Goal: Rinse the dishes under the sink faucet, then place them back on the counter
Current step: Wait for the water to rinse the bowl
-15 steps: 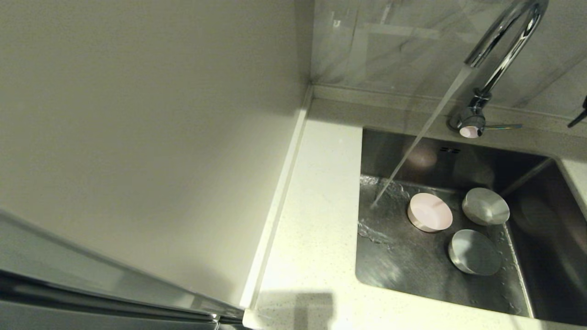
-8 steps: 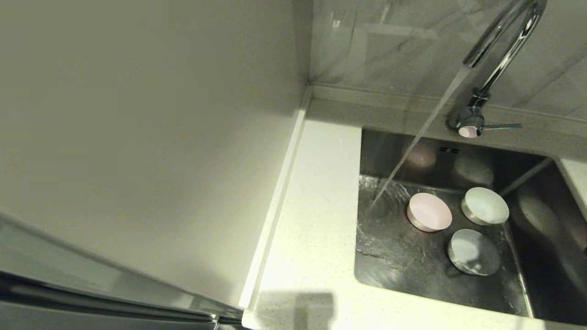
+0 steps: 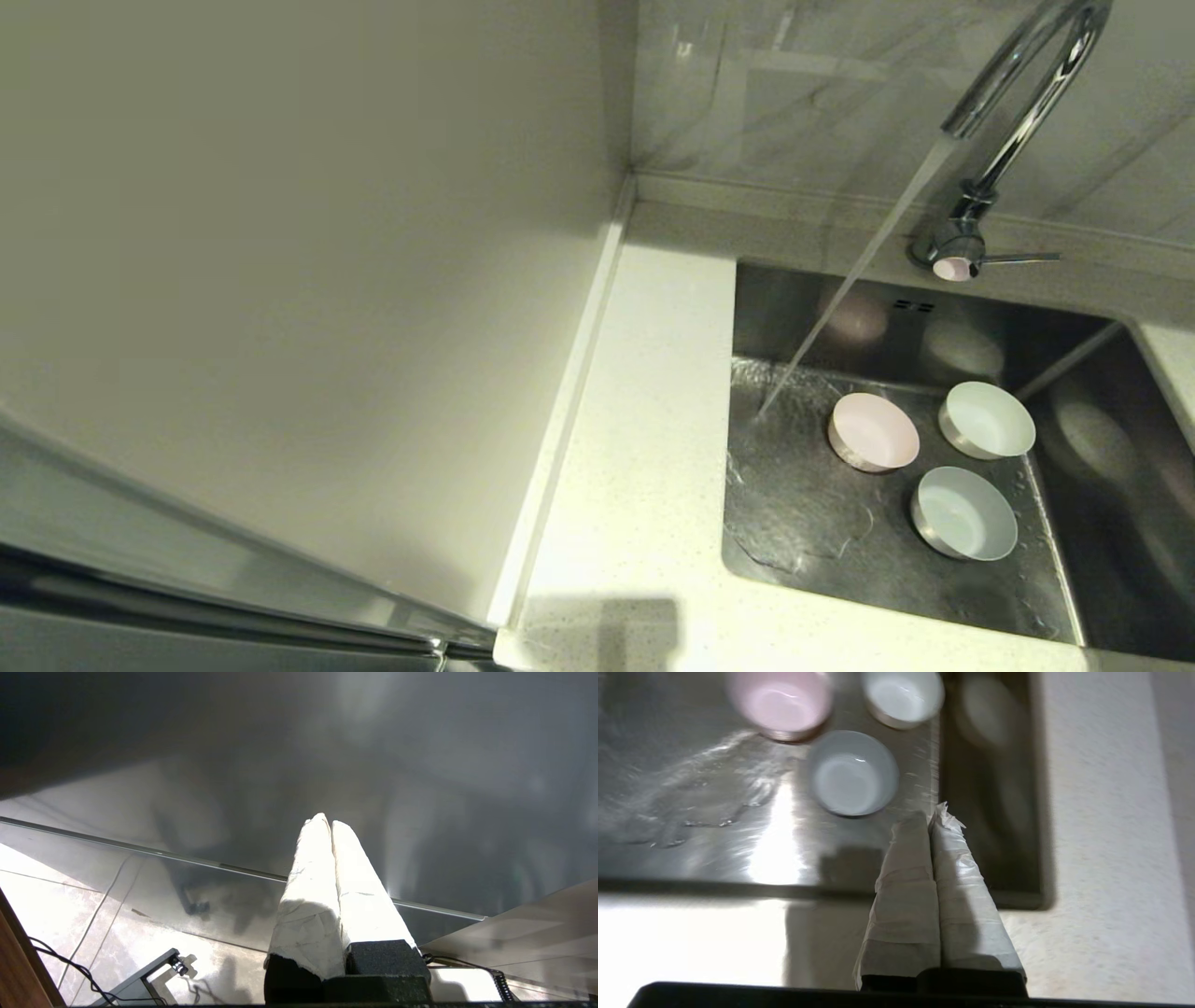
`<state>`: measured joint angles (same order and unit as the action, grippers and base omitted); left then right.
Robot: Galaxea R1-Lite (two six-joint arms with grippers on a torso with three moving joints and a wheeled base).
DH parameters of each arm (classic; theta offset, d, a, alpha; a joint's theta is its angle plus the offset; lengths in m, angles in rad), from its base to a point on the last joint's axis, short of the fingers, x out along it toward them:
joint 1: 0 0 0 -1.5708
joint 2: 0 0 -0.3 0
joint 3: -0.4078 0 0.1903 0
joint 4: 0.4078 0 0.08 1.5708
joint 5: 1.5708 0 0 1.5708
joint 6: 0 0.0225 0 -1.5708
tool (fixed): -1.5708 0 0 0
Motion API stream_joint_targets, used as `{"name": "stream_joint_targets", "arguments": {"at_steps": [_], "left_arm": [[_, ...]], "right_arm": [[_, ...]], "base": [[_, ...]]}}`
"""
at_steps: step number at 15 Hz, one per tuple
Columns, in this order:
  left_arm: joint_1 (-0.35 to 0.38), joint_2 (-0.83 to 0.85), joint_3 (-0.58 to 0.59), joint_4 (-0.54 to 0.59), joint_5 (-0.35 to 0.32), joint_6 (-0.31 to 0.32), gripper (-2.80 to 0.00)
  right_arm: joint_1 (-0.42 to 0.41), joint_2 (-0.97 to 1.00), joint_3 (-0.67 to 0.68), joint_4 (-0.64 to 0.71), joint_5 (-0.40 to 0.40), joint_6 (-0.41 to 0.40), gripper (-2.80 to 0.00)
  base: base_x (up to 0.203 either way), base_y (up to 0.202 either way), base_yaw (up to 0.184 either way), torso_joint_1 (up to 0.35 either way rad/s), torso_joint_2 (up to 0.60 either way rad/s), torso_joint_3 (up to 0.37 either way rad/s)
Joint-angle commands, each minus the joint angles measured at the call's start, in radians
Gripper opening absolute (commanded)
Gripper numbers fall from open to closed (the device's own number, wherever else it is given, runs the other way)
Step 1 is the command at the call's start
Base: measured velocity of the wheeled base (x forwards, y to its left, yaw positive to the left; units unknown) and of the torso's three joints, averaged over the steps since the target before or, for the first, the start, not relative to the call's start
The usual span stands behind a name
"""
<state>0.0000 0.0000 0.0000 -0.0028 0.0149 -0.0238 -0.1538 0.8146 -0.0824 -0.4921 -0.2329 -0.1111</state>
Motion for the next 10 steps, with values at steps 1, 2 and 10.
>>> {"name": "stream_joint_targets", "arguments": {"at_steps": [1, 2, 10], "left_arm": [[0.000, -0.003, 0.000, 0.000, 0.000, -0.001, -2.80], [-0.001, -0.003, 0.000, 0.000, 0.000, -0.001, -2.80], [0.000, -0.004, 0.000, 0.000, 0.000, -0.001, -2.80]], "right_arm": [[0.071, -0.280, 0.051, 0.062, 0.022, -0.002, -2.80], [0.099, -0.363, 0.062, 0.117, 0.039, -0.001, -2.80], [0.151, -0.782, 0.080, 0.450, 0.250, -0.031, -2.80]], "base": [[0.000, 0.000, 0.000, 0.000, 0.00, 0.000], [0.000, 0.000, 0.000, 0.000, 0.00, 0.000], [0.000, 0.000, 0.000, 0.000, 0.00, 0.000]]}}
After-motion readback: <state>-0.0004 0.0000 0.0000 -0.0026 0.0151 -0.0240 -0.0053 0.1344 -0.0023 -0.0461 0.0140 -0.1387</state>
